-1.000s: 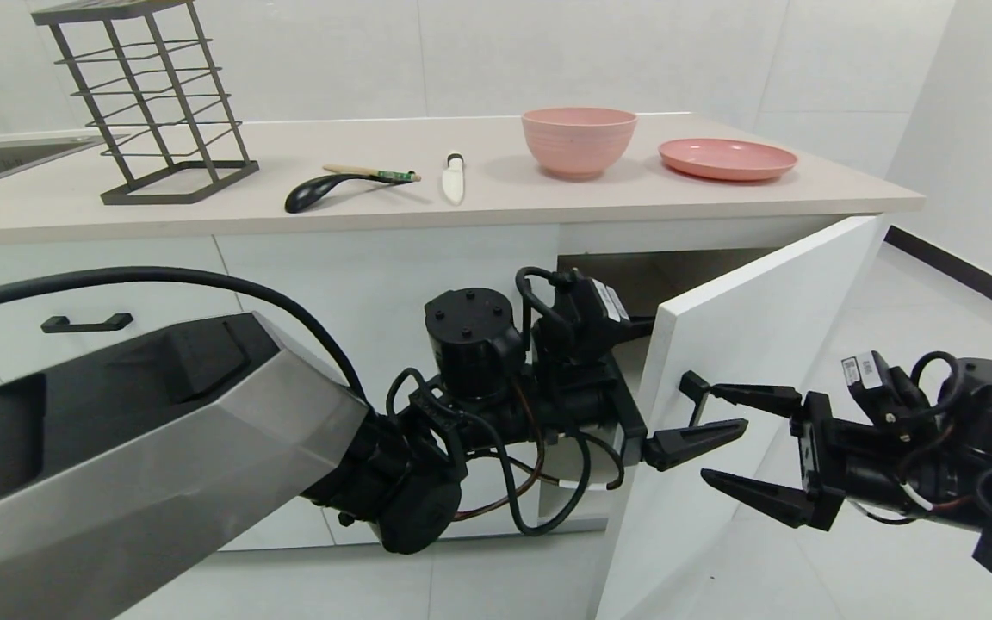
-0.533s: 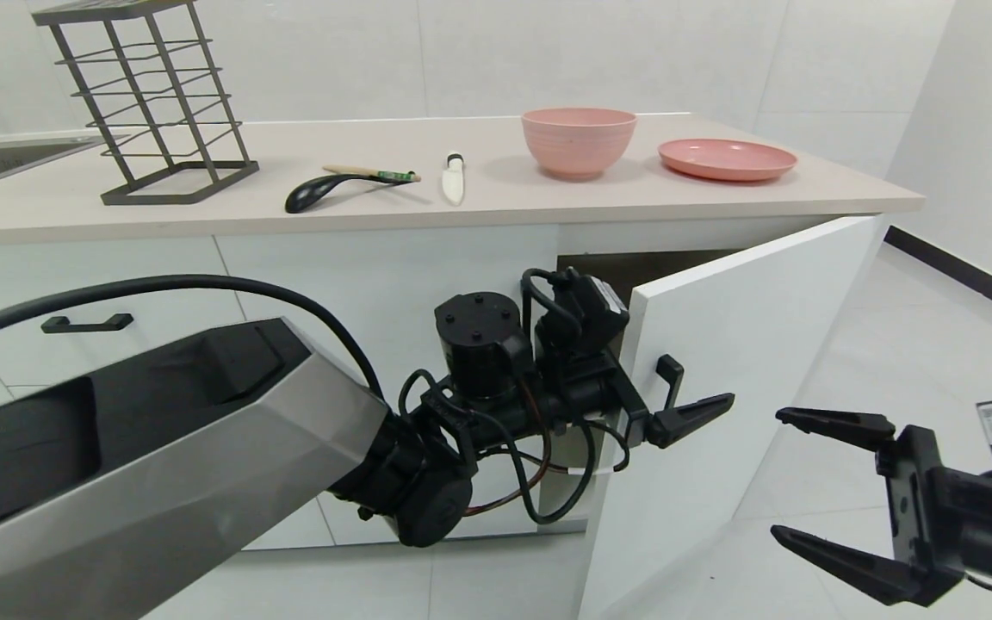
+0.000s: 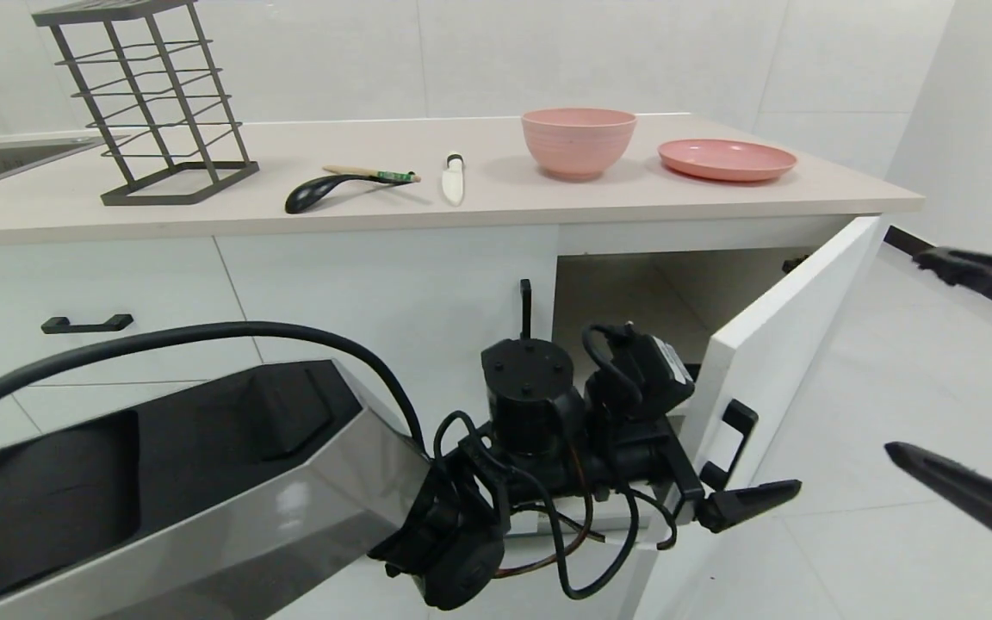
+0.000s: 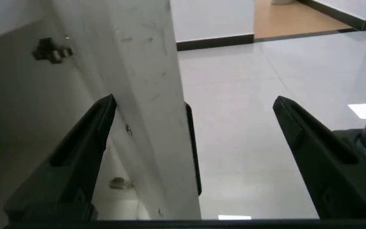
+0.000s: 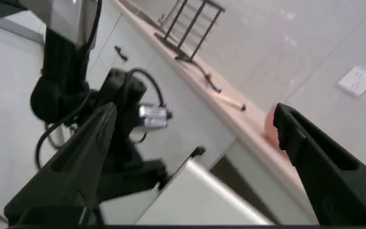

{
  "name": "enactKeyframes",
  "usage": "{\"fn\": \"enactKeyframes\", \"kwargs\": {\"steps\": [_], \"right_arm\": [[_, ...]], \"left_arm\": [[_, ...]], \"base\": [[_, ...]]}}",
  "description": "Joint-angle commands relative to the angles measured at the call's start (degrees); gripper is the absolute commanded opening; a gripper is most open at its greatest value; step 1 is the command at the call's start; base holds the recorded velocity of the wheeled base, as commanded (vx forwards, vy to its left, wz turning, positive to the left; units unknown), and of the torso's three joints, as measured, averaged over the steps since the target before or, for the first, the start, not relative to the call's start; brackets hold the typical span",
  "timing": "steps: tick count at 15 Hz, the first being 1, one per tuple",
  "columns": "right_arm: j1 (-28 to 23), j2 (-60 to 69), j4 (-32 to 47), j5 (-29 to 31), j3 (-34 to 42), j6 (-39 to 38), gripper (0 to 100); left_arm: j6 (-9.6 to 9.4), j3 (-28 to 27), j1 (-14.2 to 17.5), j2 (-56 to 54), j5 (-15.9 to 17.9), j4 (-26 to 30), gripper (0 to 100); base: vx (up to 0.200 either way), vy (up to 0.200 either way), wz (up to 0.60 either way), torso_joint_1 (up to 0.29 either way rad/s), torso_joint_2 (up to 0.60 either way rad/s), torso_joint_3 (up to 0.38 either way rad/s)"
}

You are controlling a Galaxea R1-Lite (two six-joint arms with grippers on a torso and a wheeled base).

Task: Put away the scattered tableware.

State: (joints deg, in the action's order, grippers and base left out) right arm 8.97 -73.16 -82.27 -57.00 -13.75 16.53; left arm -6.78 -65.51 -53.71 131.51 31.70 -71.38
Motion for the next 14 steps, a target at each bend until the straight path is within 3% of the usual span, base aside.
{"fn": "enactKeyframes", "kwargs": {"steps": [1,3,6,8,10,12,14], "right_arm": [[0.5,3.8,0.0,0.1,-4.0,0.1,100],[0.3,6.5,0.2,0.1,-7.5,0.1,100],[0.1,9.7,0.2,0.1,-9.1,0.3,100],[0.2,11.3,0.1,0.1,-11.6,0.3,100],[0.2,13.5,0.1,0.1,-15.7,0.3,100],[0.0,15.6,0.2,0.1,-17.8,0.3,100],[-0.6,16.9,0.2,0.1,-17.5,0.3,100]], "left_arm": [[0.01,-0.2,-3.0,0.5,-0.1,-0.1,100],[0.01,-0.5,-5.1,1.2,-0.1,0.1,100],[0.54,-5.9,-8.6,4.6,-0.1,0.5,100],[1.94,-10.5,-11.2,7.9,-0.1,0.2,100],[3.09,-16.9,-15.6,12.2,-0.1,-1.4,100],[5.99,-22.4,-19.7,16.2,-0.4,-4.3,100],[7.48,-22.5,-18.5,16.1,-0.7,-6.8,100]], "base": [[0.0,0.0,0.0,0.0,0.0,0.0],[0.0,0.0,0.0,0.0,0.0,0.0],[0.0,0.0,0.0,0.0,0.0,0.0],[0.0,0.0,0.0,0.0,0.0,0.0],[0.0,0.0,0.0,0.0,0.0,0.0],[0.0,0.0,0.0,0.0,0.0,0.0],[0.0,0.0,0.0,0.0,0.0,0.0]]}}
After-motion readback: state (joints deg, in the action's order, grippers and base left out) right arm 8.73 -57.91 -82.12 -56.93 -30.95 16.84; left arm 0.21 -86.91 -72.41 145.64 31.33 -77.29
